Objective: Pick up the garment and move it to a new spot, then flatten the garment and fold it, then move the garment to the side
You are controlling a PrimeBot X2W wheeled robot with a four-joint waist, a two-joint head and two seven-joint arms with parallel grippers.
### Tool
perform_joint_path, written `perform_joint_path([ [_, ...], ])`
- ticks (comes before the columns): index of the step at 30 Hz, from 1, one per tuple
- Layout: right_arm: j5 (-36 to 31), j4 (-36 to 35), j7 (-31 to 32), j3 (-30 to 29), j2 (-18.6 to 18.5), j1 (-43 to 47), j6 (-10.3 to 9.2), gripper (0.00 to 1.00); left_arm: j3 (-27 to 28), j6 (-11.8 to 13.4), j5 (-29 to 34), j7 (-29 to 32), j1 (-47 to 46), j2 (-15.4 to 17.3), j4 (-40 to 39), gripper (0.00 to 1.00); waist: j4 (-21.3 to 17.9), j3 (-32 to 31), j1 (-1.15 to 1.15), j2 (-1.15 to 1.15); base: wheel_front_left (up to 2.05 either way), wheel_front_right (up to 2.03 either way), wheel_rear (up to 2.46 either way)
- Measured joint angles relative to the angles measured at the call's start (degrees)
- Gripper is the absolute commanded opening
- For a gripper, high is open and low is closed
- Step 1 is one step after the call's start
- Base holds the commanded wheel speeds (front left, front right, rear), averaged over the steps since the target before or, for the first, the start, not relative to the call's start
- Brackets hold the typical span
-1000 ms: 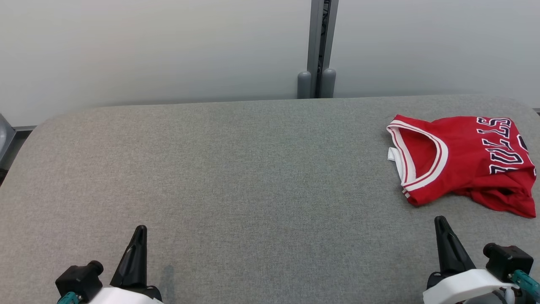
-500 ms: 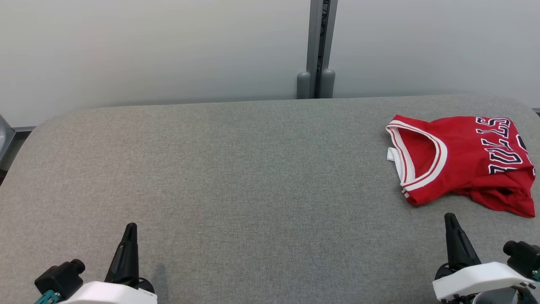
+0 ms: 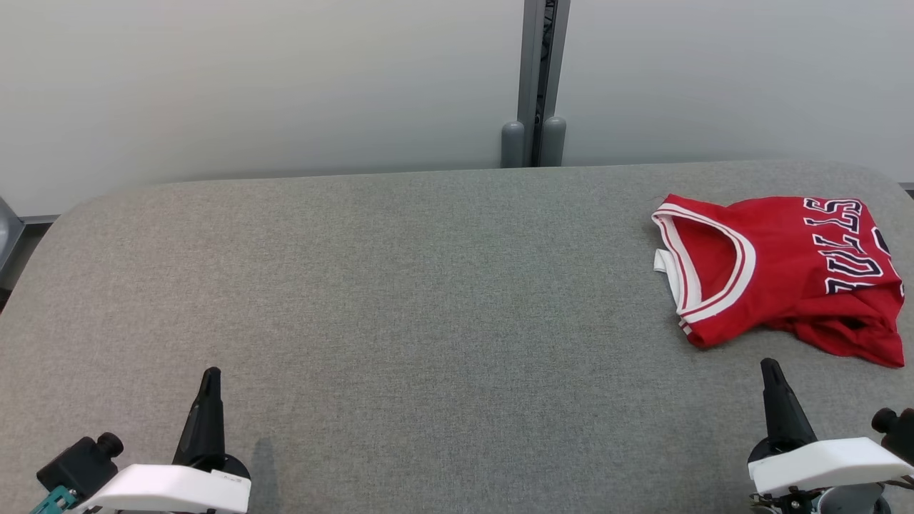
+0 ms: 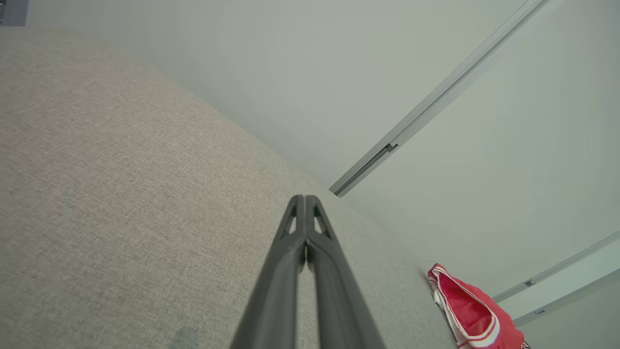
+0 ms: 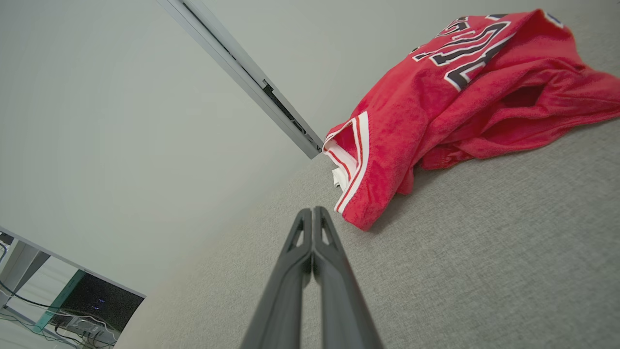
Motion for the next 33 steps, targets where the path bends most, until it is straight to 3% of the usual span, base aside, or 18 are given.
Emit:
perform_joint_path([
  [33, 22.23, -1.45, 5.76, -1.97, -0.22, -1.35, -0.01, 0.00, 2.23, 0.01, -20.59, 5.75, -2.25, -0.63, -0.52, 0.00, -0.26, -0.13, 0.00, 0.00, 0.00, 0.00, 0.00],
])
